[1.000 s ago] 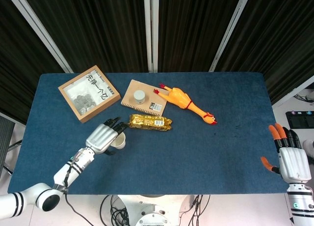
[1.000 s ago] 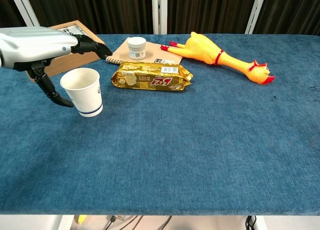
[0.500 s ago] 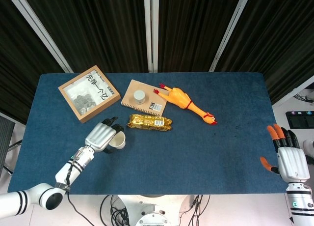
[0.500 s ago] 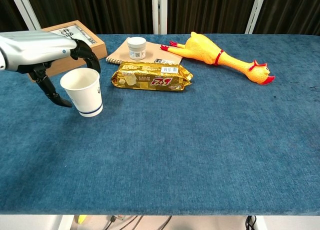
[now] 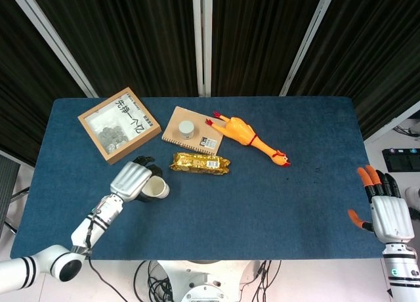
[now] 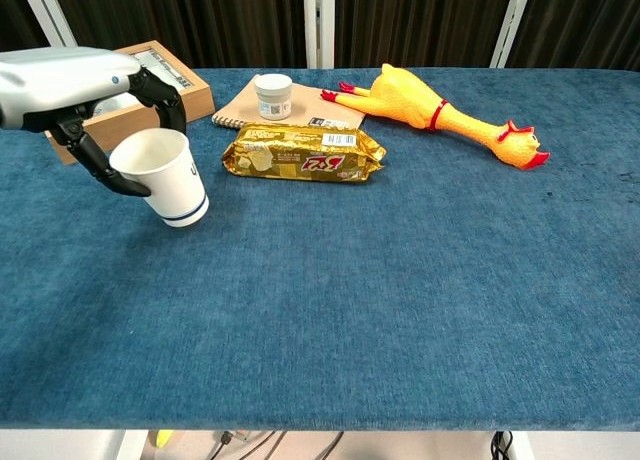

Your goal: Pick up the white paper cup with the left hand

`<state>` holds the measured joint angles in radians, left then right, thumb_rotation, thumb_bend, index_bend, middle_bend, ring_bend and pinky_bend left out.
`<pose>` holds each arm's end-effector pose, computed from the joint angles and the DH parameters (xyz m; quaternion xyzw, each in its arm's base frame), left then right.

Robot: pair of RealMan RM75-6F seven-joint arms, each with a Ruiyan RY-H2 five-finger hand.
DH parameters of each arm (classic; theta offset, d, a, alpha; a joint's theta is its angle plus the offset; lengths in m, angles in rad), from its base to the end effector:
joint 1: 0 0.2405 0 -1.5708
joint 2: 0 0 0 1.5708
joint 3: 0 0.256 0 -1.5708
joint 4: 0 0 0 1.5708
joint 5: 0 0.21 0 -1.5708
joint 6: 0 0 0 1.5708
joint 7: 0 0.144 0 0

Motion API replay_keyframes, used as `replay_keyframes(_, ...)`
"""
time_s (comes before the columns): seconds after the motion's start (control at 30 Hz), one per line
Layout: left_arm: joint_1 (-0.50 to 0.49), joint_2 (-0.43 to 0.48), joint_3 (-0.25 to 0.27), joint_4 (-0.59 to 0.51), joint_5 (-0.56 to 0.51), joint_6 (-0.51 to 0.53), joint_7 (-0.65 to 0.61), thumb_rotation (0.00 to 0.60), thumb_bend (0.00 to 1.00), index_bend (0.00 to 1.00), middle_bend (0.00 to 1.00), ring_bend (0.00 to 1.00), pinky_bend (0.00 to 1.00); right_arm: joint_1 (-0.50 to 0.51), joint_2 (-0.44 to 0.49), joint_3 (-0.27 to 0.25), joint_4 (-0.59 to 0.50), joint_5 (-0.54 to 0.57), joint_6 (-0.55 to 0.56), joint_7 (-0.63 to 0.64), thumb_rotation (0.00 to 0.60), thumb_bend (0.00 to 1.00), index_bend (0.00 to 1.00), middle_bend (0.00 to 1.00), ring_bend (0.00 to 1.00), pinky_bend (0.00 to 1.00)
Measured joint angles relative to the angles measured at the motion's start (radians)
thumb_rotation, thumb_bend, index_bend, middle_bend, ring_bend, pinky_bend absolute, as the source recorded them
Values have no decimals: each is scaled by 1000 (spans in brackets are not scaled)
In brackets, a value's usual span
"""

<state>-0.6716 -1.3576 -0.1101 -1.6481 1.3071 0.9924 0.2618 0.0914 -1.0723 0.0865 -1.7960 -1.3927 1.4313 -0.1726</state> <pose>-0.1566 0.3130 0.0271 -0.7722 -0.3386 -0.3787 0.3816 -0.2892 -0.1869 0.1596 0.5835 -0.4068 0.3575 0.6051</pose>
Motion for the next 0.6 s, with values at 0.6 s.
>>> replay_keyframes(0.6,72,-152,69,222,256,159,-616,600,147,449,440,196,234,12,8,-11,-7,11,-43,-2,600,176,0,0,0,0)
